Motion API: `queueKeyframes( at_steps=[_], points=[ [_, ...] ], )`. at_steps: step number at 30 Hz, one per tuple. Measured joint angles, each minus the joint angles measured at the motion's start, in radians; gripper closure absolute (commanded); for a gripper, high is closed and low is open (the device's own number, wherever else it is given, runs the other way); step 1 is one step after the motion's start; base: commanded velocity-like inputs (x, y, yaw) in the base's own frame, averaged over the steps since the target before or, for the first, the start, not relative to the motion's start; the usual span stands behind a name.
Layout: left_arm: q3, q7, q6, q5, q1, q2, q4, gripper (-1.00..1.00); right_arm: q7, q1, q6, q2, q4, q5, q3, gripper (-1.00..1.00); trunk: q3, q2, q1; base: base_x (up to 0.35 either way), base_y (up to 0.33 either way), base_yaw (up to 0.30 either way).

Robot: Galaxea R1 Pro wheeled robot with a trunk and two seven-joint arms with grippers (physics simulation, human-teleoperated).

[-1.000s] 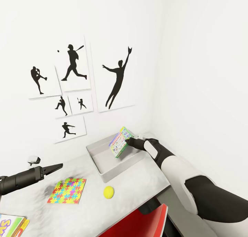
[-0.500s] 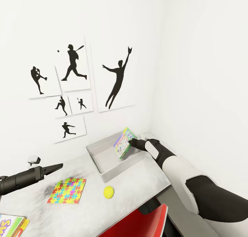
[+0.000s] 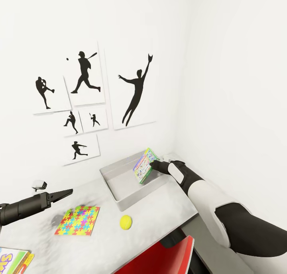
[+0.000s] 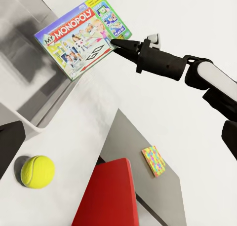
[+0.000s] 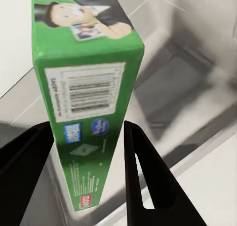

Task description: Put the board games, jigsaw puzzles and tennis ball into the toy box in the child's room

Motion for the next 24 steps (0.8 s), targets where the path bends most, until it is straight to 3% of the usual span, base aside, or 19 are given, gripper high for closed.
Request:
queueKeyframes(
  at_steps=[8,15,24],
  points=[
    [0.0,0.0,0.0,0.0,0.0,-0.003,0.0,-1.0,0.0,0.0,-0.002,0.001,0.0,0.01,0.001,1.0,0.0,0.0,0.0,0.0,0.0,0.0],
    [0.0,0.0,0.0,0.0,0.0,-0.003,0.0,-1.0,-0.001,0.0,-0.037,0.006,0.0,0.069,-0.002,1.0,0.0,0.0,0.0,0.0,0.0,0.0],
    [0.0,0.0,0.0,0.0,0.0,-0.003,0.0,-1.0,0.006,0.0,-0.045,-0.002,-0.005,0.077,-0.007,1.0,0.0,0.0,0.0,0.0,0.0,0.0]
  ],
)
